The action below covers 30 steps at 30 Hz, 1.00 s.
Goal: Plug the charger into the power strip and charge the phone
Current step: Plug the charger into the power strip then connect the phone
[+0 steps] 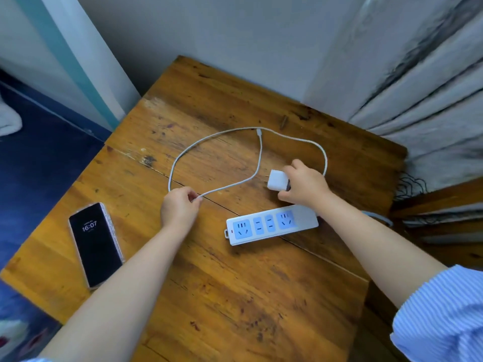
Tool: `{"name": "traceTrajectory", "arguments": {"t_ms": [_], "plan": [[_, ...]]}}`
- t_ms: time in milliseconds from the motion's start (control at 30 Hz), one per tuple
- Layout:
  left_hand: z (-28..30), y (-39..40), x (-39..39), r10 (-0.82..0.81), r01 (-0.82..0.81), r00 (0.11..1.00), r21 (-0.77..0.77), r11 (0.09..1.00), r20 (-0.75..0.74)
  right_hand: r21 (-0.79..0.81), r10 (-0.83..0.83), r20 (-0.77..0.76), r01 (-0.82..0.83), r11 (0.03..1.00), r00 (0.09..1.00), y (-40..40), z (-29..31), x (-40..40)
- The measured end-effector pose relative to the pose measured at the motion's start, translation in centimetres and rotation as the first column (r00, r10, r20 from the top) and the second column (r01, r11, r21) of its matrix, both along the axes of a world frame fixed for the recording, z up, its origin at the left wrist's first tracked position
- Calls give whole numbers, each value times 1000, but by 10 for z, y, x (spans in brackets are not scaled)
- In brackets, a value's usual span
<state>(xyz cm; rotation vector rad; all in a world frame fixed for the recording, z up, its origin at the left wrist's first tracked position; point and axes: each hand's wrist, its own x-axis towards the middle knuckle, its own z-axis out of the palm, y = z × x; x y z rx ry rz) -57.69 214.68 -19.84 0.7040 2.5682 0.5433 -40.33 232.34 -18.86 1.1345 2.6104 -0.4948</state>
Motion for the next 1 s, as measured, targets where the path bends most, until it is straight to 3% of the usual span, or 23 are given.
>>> {"name": "traceTrajectory", "arguments": {"t_ms": [133,267,333,433,500,633,767,1000], "plan": [[-1,19,11,-36,35,998,42,999,43,25,-21,16,20,999,1000,11,26,41],[1,13,39,-291,289,957,91,953,13,-100,-110,-50,105,989,993,2,37,70],[3,-2,50,-491,491,871,41,870,-8,-160,-129,-80,115,980,989,-6,39,80],[3,-19,64,-698,690,715,-214,692,48,-207,-117,-97,95,974,988,-21,40,92],[1,-21,70,-696,679,716,-279,679,48,-227,-121,-110,94,969,987,-31,39,96],[0,-8,74,-607,602,794,-168,781,23,-180,-32,-119,10,984,992,-44,41,100],[-1,14,74,-560,557,829,-111,823,6,-53,43,-118,-49,997,992,-51,42,97],[0,11,70,-380,377,924,-60,924,-43,22,85,-108,-83,996,991,-56,48,61]]}}
